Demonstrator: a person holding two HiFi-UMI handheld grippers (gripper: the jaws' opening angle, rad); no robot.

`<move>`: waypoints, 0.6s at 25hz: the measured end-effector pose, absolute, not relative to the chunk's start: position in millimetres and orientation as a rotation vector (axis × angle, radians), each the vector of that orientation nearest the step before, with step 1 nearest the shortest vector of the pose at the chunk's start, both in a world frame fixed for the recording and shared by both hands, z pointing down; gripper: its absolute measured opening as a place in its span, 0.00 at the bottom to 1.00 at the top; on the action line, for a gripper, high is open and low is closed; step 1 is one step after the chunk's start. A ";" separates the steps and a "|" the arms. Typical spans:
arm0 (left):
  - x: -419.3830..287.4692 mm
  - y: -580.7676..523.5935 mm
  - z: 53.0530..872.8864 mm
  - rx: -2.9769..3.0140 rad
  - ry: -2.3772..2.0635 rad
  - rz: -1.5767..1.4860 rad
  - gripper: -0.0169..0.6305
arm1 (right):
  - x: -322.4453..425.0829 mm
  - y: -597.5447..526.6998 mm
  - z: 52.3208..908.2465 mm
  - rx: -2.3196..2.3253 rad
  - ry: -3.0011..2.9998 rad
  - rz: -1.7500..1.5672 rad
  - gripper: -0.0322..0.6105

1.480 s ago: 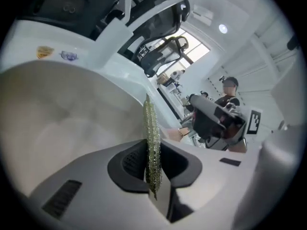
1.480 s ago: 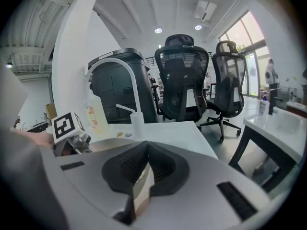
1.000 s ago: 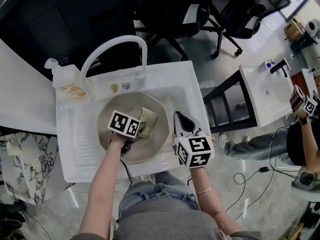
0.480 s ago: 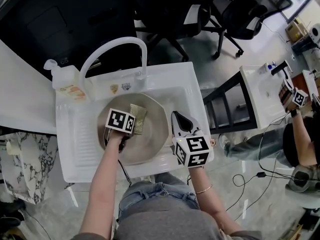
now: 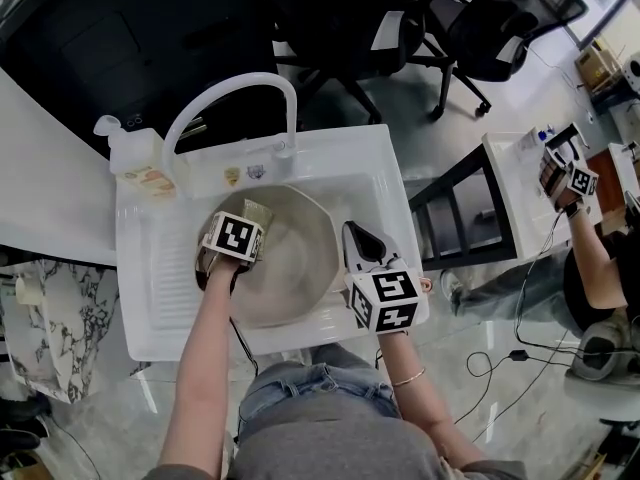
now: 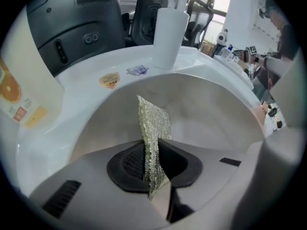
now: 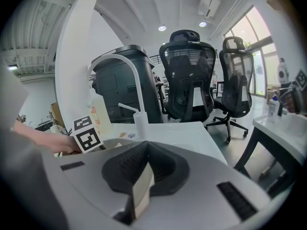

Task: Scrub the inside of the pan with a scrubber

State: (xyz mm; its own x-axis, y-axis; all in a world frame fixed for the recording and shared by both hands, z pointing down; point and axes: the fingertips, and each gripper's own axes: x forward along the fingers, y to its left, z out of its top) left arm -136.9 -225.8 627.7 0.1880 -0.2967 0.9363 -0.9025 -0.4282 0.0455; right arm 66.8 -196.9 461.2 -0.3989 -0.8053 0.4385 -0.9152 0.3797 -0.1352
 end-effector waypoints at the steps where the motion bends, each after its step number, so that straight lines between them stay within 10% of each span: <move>1: -140.2 -226.6 626.3 1.841 -1.135 1.265 0.12 | 66.4 -196.4 461.1 1.511 -2.343 0.519 0.07; 15: -166.7 -226.6 595.9 1.885 -1.338 1.789 0.12 | 66.1 -179.4 456.5 1.515 -2.351 0.507 0.07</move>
State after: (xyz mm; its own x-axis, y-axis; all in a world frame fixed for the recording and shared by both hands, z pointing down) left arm -166.7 -226.6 595.9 -0.1543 -0.4502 0.8795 -0.7162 -0.5622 -0.4134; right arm 66.1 -179.4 456.5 -0.3999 -0.8095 0.4298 -0.9147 0.3821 -0.1315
